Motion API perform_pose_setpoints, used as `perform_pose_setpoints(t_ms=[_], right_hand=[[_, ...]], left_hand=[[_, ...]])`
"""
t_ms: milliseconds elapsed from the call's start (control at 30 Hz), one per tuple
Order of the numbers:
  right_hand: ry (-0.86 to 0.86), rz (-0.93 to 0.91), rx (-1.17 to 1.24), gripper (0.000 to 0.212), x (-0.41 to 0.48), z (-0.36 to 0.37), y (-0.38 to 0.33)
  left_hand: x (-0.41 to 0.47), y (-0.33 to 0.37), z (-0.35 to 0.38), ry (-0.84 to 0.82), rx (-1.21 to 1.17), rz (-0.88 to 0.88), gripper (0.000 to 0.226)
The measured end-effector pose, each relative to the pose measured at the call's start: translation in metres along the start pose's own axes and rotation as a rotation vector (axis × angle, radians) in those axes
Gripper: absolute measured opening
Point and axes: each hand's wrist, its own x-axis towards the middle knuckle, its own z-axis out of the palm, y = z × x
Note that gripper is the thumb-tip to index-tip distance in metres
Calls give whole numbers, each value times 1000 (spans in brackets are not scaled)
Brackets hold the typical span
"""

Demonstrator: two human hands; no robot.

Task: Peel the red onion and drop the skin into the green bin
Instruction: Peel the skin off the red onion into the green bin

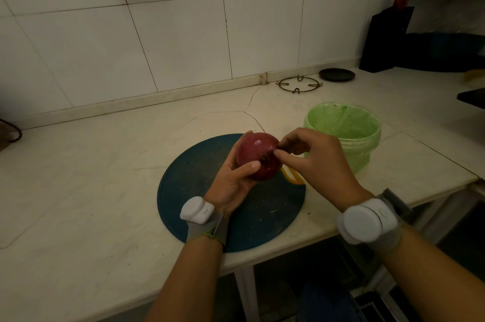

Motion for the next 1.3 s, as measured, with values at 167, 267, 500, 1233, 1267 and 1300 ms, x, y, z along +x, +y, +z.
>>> perform_pose_setpoints(t_ms=[167,267,500,1233,1267,1300], right_hand=[[-48,-10,-88,9,3,-2,0],[-80,-9,-125,10,4,-4,0],[-122,-26,-176,9,5,-6,0],[-96,51,62,5,1,-10,2],[-87,63,98,5,0,-8,3],[-79,70,130,7,-1,-6,2]], left_hand=[[-1,1,2,-8,32,-14,87],[-2,0,3,-15,53,-31,89],[-2,1,3,-18,69,-55,93],[-3,2,3,-36,-37,-27,85],[-3,2,3,-35,-47,-17,84],[-3,1,2,-35,-55,-7,83]])
